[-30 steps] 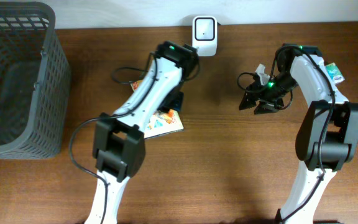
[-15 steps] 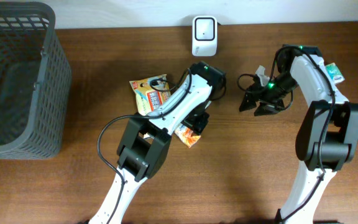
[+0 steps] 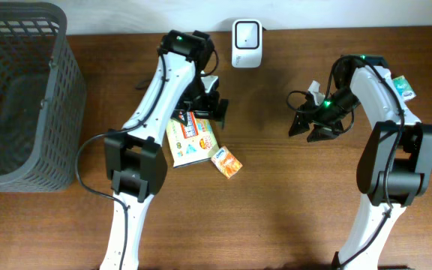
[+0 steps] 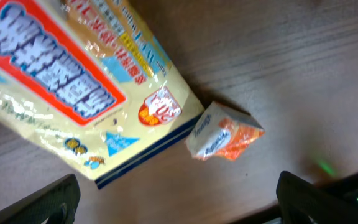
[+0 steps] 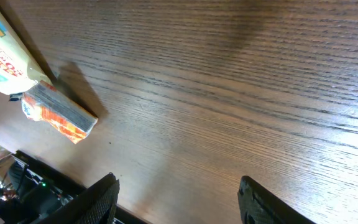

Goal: Scan the item barcode

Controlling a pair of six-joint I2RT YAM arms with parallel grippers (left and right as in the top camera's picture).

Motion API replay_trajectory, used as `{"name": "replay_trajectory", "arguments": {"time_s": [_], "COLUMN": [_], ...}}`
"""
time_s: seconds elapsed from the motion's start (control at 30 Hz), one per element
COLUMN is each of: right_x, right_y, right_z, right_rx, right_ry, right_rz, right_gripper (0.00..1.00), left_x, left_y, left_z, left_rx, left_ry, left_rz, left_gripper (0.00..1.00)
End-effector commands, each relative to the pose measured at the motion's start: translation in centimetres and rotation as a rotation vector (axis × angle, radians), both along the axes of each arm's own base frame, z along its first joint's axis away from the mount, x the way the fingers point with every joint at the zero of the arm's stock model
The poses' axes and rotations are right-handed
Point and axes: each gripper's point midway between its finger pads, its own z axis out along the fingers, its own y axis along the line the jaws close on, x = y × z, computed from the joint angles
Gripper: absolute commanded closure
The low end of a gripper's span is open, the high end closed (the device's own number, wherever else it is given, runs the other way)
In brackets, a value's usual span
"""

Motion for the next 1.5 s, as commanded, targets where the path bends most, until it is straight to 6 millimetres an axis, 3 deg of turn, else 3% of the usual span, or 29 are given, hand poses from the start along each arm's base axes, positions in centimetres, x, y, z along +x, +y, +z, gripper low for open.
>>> {"name": "replay_trajectory", "arguments": {"time_s": [0.0, 0.13, 0.23, 0.37, 0.5, 0.53, 0.63, 0.87, 1.03, 1.13, 1.2, 1.4, 1.47], "right_x": [-0.2, -0.2, -0.1, 0.1, 0.2, 0.3, 0.3, 0.3, 0.3, 0.2, 0.2, 0.2, 0.2], "right_y": [0.1, 0.1, 0.1, 0.1, 0.1, 0.1, 0.1, 0.1, 0.1, 0.1, 0.1, 0.1, 0.1], "right_z": [0.3, 0.3, 0.3, 0.2, 0.2, 0.2, 0.2, 0.2, 0.2, 0.2, 0.2, 0.2, 0.2], "right_rx": [-0.004, -0.004, -0.004, -0.005, -0.005, -0.005, -0.005, -0.005, -0.005, -0.005, -0.005, -0.005, -0.005], "right_ry": [-0.006, -0.006, -0.011, -0.020, -0.024, -0.028, -0.029, -0.028, -0.027, -0.024, -0.024, -0.023, -0.023], "right_rz": [0.012, 0.011, 0.011, 0.011, 0.011, 0.011, 0.011, 0.011, 0.011, 0.011, 0.011, 0.012, 0.012], "right_gripper": [0.38, 0.37, 0.38, 0.38, 0.38, 0.38, 0.38, 0.38, 0.38, 0.38, 0.38, 0.38, 0.38], "left_x": [-1.4, -4.8, -7.8, -11.0, -13.5, -13.2, -12.2, -8.5, -7.0, -6.0, -5.6, -5.1, -5.5], "left_y": [0.1, 1.5, 2.6, 1.6, -2.7, -3.4, -4.0, -4.2, -4.5, -3.3, -3.1, -4.7, -5.2], "left_z": [5.0, 6.7, 5.9, 2.2, -3.1, -4.8, -7.0, -8.5, -8.8, -9.7, -9.8, -9.4, -9.4], "left_rx": [-0.072, -0.055, -0.029, -0.115, -0.353, -0.384, -0.400, -0.375, -0.348, -0.230, -0.216, -0.255, -0.257], "left_ry": [-0.071, -0.051, 0.024, 0.109, 0.182, 0.164, 0.116, -0.043, -0.126, -0.185, -0.205, -0.249, -0.247], "left_rz": [-0.009, -0.018, -0.021, -0.018, 0.015, 0.057, 0.138, 0.205, 0.221, 0.288, 0.297, 0.269, 0.254], "left_gripper": [0.01, 0.01, 0.01, 0.01, 0.01, 0.01, 0.00, 0.02, 0.07, 0.24, 0.28, 0.41, 0.52]}}
